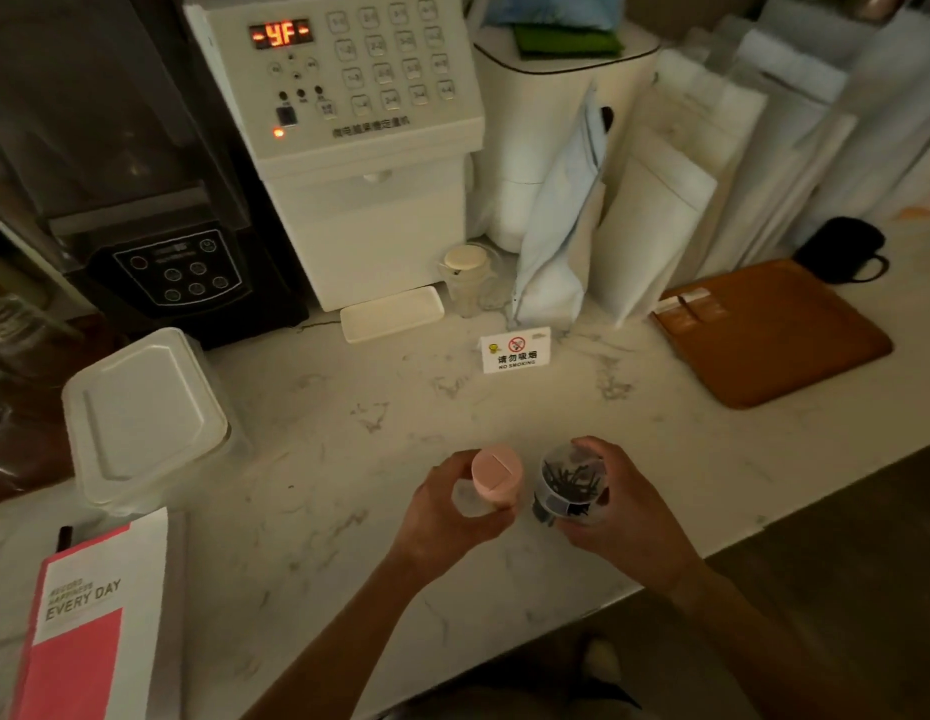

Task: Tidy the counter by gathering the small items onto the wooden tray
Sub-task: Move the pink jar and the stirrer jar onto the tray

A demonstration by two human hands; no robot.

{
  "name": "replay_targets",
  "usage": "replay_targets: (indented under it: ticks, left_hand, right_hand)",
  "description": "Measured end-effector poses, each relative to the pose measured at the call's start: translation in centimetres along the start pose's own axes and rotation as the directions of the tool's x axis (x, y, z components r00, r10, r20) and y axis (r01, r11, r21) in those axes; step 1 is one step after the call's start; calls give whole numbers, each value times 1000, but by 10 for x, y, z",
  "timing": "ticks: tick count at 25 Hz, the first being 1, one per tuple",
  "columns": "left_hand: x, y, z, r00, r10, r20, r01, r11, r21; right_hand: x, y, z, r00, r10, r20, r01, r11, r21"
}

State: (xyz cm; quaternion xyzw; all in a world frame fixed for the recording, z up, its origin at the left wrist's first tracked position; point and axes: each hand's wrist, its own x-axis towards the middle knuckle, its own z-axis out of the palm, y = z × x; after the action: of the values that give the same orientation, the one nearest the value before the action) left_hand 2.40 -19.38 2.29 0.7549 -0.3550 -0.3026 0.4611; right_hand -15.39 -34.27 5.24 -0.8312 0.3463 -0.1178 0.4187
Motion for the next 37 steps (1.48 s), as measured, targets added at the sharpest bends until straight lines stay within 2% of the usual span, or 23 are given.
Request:
replay_targets:
  ticks: [6, 10, 12, 17, 24, 32, 37]
  left_hand:
    - [13, 37, 64, 997, 32, 74, -32, 999, 0]
    - [21, 49, 90, 998, 6, 56, -4, 999, -39]
    - [32, 88, 173, 999, 29, 42, -29, 1000, 2]
    - [41, 107, 198, 999, 32, 26, -32, 999, -2]
    - [64, 130, 240, 997, 3, 73, -2, 1000, -20]
    - [104, 120, 237, 995, -9, 96, 12, 999, -32]
    - [122, 117, 237, 998, -25, 53, 27, 998, -51]
  right_hand:
    - [-12, 47, -60, 998, 44, -44, -41, 998, 54]
    - [-15, 70, -89, 999, 19, -47, -18, 1000, 18]
    - [-33, 126, -159, 999, 42, -21, -42, 998, 42]
    - [-26, 143, -181, 1000, -18, -6, 19, 999, 42]
    - [-15, 179, -218, 999, 12, -39, -9, 997, 74]
    - [26, 178, -221, 998, 36, -51, -32, 997, 68]
    - [54, 177, -224, 999, 37, -36, -36, 999, 21]
